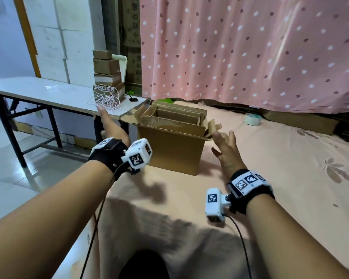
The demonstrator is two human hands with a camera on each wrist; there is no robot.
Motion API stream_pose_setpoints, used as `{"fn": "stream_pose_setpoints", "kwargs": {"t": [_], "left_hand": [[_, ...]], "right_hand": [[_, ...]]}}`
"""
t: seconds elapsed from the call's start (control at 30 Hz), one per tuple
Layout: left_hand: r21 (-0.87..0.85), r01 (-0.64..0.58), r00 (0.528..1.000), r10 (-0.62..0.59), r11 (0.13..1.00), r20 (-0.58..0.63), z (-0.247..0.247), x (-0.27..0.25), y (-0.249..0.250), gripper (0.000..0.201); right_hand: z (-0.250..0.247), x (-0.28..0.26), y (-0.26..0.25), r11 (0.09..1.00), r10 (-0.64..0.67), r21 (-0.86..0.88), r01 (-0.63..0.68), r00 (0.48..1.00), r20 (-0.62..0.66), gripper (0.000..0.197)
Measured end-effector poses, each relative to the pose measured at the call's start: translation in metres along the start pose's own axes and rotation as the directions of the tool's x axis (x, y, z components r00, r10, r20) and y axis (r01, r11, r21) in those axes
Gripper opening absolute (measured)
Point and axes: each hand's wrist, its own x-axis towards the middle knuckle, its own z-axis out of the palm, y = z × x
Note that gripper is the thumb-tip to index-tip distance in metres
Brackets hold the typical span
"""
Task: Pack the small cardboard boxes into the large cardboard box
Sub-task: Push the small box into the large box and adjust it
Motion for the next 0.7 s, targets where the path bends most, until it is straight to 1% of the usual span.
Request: {"fn": "stream_pose_setpoints", "kwargs": {"t": [0.03,0.07,0.1,0.13,0.17,0.2,0.23,0.27,0.3,0.33,0.37,0.4,0.43,0.47,0.5,0.57,0.6,0.63,0.67,0.7], "left_hand": [[-0.052,0.035,0.999,-0.033,0.998,0.035,0.002,-0.002,-0.002,0.097],[-0.058,0.051,0.996,-0.047,0.997,0.070,0.003,-0.004,-0.004,0.090],[-0.031,0.065,0.990,-0.060,0.997,0.128,0.002,-0.005,-0.004,0.093],[0.016,0.062,0.975,-0.064,0.998,0.214,0.003,0.002,-0.008,0.107],[0.061,0.035,0.954,-0.051,0.998,0.297,0.003,0.016,-0.014,0.118],[0.088,-0.003,0.934,-0.029,0.996,0.355,0.003,0.039,-0.024,0.120],[0.113,-0.033,0.918,-0.014,0.993,0.397,0.004,0.060,-0.036,0.115],[0.165,-0.074,0.898,-0.005,0.984,0.439,0.005,0.061,-0.039,0.109],[0.238,-0.143,0.879,0.012,0.961,0.478,0.006,0.046,-0.033,0.104],[0.271,-0.203,0.865,0.043,0.941,0.500,0.006,0.026,-0.027,0.100],[0.283,-0.252,0.849,0.071,0.925,0.524,0.006,0.007,-0.023,0.097],[0.294,-0.311,0.832,0.110,0.904,0.544,0.004,-0.009,-0.020,0.094],[0.301,-0.375,0.815,0.157,0.877,0.558,0.002,-0.022,-0.017,0.093],[0.316,-0.434,0.801,0.200,0.844,0.565,0.001,-0.031,-0.015,0.092],[0.323,-0.471,0.791,0.230,0.821,0.567,0.000,-0.037,-0.014,0.089],[0.342,-0.522,0.772,0.262,0.781,0.579,0.000,-0.039,-0.016,0.081],[0.375,-0.560,0.764,0.284,0.739,0.580,0.001,-0.040,-0.018,0.082],[0.413,-0.590,0.759,0.301,0.694,0.578,0.002,-0.037,-0.020,0.089],[0.442,-0.603,0.758,0.304,0.664,0.577,0.003,-0.036,-0.022,0.097],[0.461,-0.611,0.758,0.308,0.644,0.575,0.003,-0.037,-0.022,0.099]], "right_hand": [[0.001,-0.002,0.001,1.000,0.007,-0.030,-0.005,0.998,0.063,0.109],[0.003,-0.005,0.001,0.997,0.006,-0.071,0.004,0.991,0.131,0.086],[0.006,-0.006,0.001,0.996,0.001,-0.091,0.015,0.985,0.173,0.074],[0.008,-0.003,0.003,0.995,-0.004,-0.100,0.023,0.984,0.180,0.071],[0.011,-0.002,0.002,0.996,-0.034,-0.074,0.048,0.983,0.180,0.074],[0.013,0.002,0.002,0.995,-0.083,-0.040,0.092,0.979,0.185,0.077],[0.016,0.002,-0.001,0.992,-0.121,-0.011,0.126,0.974,0.194,0.079],[0.021,0.000,-0.006,0.990,-0.140,0.008,0.141,0.970,0.201,0.085],[0.024,-0.002,-0.008,0.988,-0.152,0.030,0.149,0.967,0.205,0.094],[0.027,-0.002,-0.009,0.986,-0.167,0.055,0.160,0.967,0.190,0.104],[0.030,-0.006,-0.013,0.982,-0.182,0.090,0.169,0.967,0.177,0.108],[0.031,-0.007,-0.013,0.977,-0.193,0.123,0.175,0.970,0.150,0.106],[0.032,-0.008,-0.012,0.970,-0.200,0.164,0.179,0.972,0.123,0.096],[0.032,-0.009,-0.012,0.966,-0.192,0.191,0.172,0.977,0.088,0.082],[0.032,-0.010,-0.013,0.969,-0.175,0.186,0.162,0.983,0.059,0.070],[0.032,-0.006,-0.010,0.987,-0.128,0.089,0.131,0.991,-0.037,0.050],[0.033,-0.006,-0.010,0.993,-0.104,0.044,0.109,0.989,-0.108,0.049],[0.034,-0.003,-0.009,0.996,-0.086,0.002,0.088,0.978,-0.191,0.056],[0.035,-0.001,-0.009,0.997,-0.082,-0.029,0.077,0.962,-0.260,0.068],[0.037,0.000,-0.009,0.996,-0.087,-0.049,0.076,0.944,-0.318,0.078]]}}
